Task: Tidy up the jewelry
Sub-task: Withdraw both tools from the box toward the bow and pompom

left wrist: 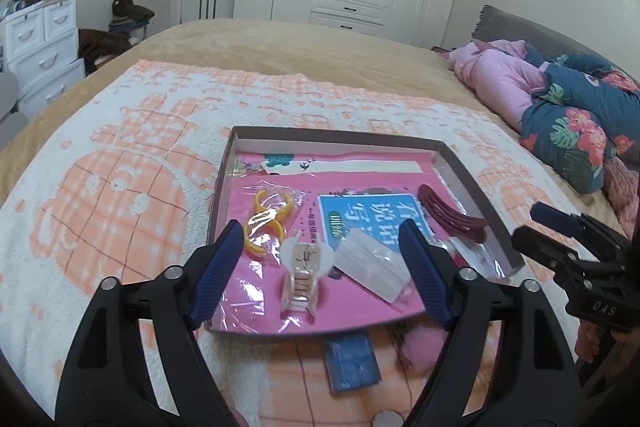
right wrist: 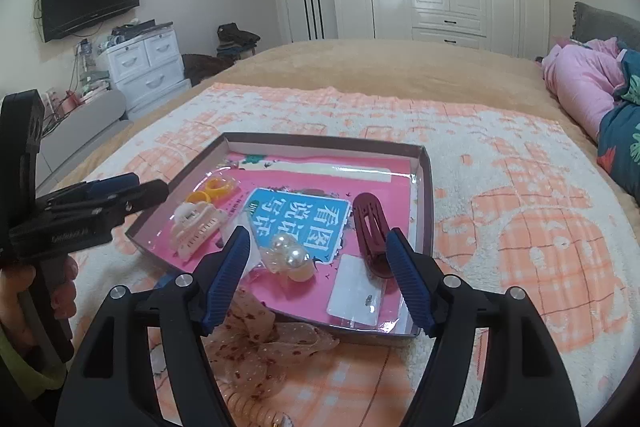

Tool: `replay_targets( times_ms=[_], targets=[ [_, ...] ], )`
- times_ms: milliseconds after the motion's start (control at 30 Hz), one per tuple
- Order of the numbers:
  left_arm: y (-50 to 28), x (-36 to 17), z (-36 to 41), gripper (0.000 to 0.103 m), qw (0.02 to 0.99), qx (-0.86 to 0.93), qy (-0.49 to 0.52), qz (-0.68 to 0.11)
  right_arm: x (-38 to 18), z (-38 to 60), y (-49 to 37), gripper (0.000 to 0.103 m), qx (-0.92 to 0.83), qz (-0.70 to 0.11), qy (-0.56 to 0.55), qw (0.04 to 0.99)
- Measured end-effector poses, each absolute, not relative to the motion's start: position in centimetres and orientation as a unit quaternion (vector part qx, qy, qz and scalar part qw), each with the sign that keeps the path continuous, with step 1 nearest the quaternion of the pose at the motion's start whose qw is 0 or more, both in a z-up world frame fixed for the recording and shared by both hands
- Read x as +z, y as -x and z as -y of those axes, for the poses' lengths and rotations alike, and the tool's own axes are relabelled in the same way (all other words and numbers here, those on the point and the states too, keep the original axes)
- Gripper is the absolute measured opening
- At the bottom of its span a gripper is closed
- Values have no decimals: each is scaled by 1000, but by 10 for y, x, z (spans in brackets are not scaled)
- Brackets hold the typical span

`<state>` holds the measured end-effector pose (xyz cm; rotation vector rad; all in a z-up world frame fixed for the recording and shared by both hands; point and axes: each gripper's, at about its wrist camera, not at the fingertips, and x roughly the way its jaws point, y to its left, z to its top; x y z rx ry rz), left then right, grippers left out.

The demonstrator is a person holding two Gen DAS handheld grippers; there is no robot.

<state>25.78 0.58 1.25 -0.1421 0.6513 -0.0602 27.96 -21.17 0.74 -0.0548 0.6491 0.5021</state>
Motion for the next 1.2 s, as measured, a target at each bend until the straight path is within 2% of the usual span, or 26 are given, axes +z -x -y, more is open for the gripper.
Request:
replay_targets(
  times_ms=[233, 733, 1200],
  targets=[
    [-239, 16, -2, 77, 947, -36, 64, -313, 17, 213, -264, 73, 251, -300, 28, 920],
    [-201, 26, 5, 77, 953, -43, 43, -296, 23, 215, -232, 73, 254, -282, 39, 925],
    [-180, 11, 6, 77, 948, -53, 33, -311, 10, 230, -210, 73, 244, -296, 30, 923]
  ],
)
